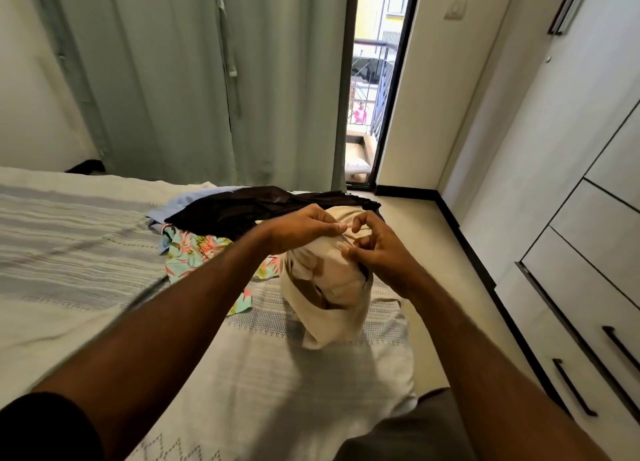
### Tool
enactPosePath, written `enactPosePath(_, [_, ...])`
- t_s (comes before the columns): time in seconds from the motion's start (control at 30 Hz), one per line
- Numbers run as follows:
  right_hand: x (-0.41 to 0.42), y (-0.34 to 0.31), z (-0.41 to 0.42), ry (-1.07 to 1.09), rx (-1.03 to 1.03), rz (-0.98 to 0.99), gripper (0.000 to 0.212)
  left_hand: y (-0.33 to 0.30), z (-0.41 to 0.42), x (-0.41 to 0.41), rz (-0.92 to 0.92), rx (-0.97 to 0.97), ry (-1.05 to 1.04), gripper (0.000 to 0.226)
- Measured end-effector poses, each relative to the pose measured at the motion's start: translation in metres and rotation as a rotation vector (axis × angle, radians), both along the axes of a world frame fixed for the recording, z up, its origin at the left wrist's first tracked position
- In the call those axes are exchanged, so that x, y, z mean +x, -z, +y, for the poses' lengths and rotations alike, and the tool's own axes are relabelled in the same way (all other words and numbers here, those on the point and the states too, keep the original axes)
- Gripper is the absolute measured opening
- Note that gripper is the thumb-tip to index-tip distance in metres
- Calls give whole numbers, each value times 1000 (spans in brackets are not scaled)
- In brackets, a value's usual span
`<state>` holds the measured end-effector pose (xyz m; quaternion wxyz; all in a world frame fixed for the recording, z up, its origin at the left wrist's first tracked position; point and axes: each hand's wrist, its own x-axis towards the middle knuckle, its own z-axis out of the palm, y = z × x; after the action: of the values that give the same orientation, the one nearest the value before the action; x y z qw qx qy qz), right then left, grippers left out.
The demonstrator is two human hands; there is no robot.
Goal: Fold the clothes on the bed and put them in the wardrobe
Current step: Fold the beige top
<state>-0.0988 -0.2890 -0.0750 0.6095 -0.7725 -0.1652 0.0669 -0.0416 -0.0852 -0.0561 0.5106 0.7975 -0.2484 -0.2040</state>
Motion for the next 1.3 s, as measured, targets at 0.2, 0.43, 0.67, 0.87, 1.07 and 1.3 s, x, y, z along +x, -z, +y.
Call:
enactPosePath(0.2, [-8,-13,-5,-24,83,71,14,-5,-15,-10,-480,198,-173,2])
enactPosePath(0.43, [1,-20,5,235,-47,-87,42,37,-24,-58,-216,-189,-468,11])
enactPosePath(0.67, [14,-69,13,477,-267,-479,19,31,-31,-66,-139,-87,-379,57])
enactPosePath(0.87, [6,-149,-42,175,-211,-278,35,-64,25,-41,-154,-316,-221,27])
enactPosePath(1.07, [-12,-192,-77,-157,327,28,60,-213,44,-39,-442,-227,-130,23])
enactPosePath(1.3, [-29,-256,-70,61,-586,-58,72,-283,57,-45,-604,22,-131,37])
